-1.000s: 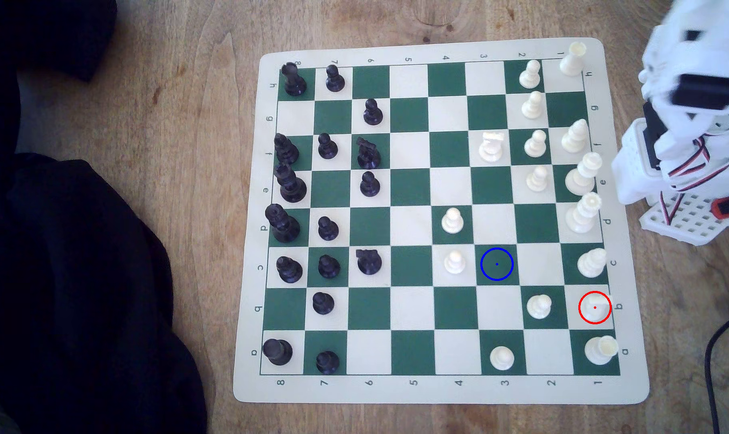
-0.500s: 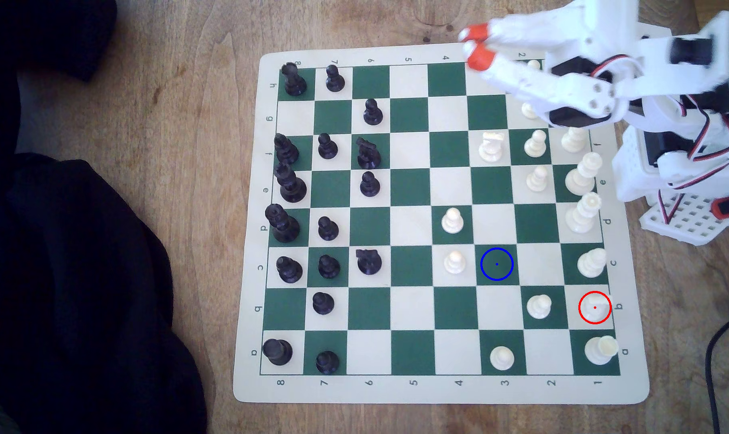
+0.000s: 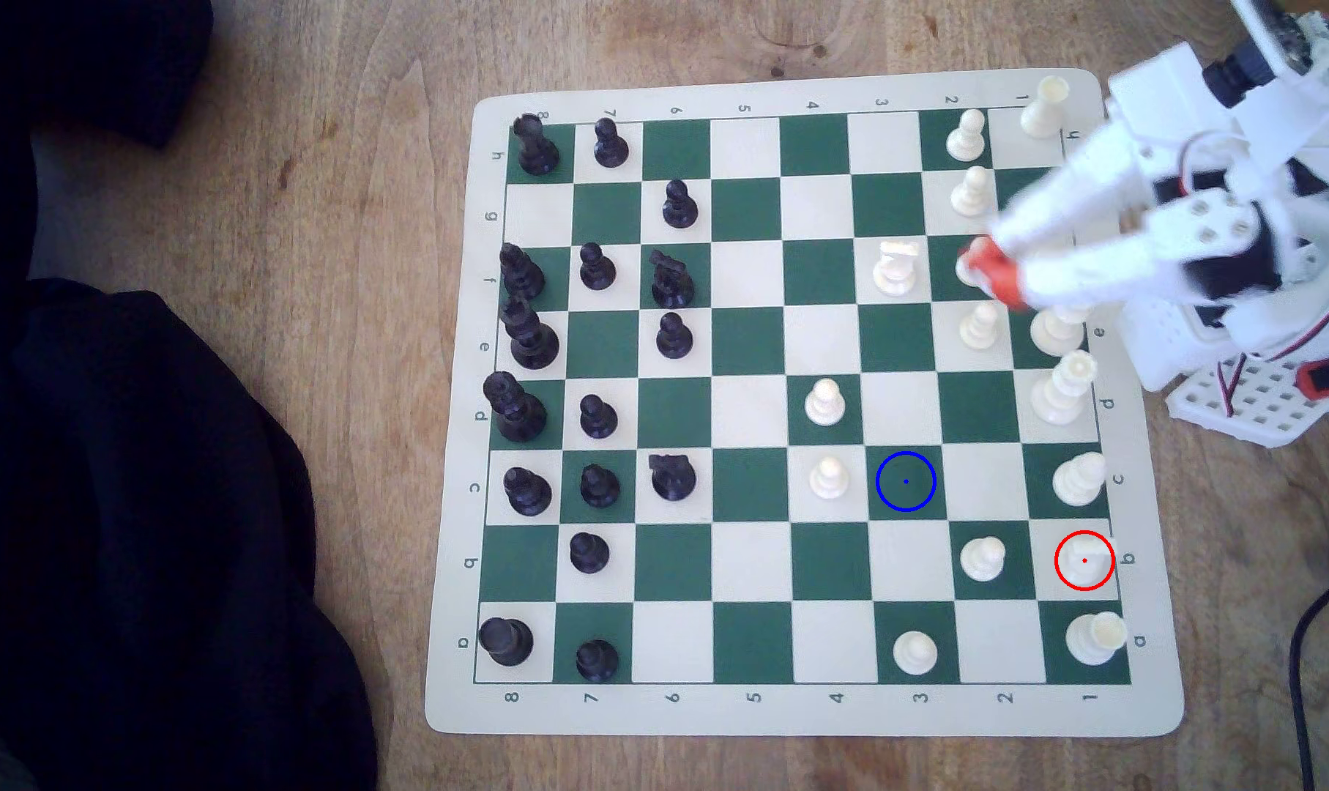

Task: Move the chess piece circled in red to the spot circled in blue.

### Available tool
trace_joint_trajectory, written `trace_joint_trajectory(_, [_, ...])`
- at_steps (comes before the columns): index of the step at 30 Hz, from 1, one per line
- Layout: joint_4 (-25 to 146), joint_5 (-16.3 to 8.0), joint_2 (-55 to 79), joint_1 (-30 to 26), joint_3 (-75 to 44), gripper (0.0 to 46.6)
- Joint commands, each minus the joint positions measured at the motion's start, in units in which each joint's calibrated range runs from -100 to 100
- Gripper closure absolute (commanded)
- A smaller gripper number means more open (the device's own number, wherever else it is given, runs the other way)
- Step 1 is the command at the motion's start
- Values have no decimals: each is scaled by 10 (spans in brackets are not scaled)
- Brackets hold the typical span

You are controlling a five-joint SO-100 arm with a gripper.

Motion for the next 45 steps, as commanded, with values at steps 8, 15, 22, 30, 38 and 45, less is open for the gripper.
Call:
trace_joint_trajectory(8, [154, -120, 125, -167, -39, 425])
trace_joint_trajectory(15, [126, -167, 216, -199, -19, 377])
trace_joint_trajectory(22, [87, -181, 256, -237, -6, 316])
trace_joint_trajectory(30, [26, -161, 311, -240, 38, 326])
trace_joint_trajectory(38, [19, -150, 359, -256, 45, 364])
trace_joint_trajectory(45, [-37, -159, 392, -281, 65, 390])
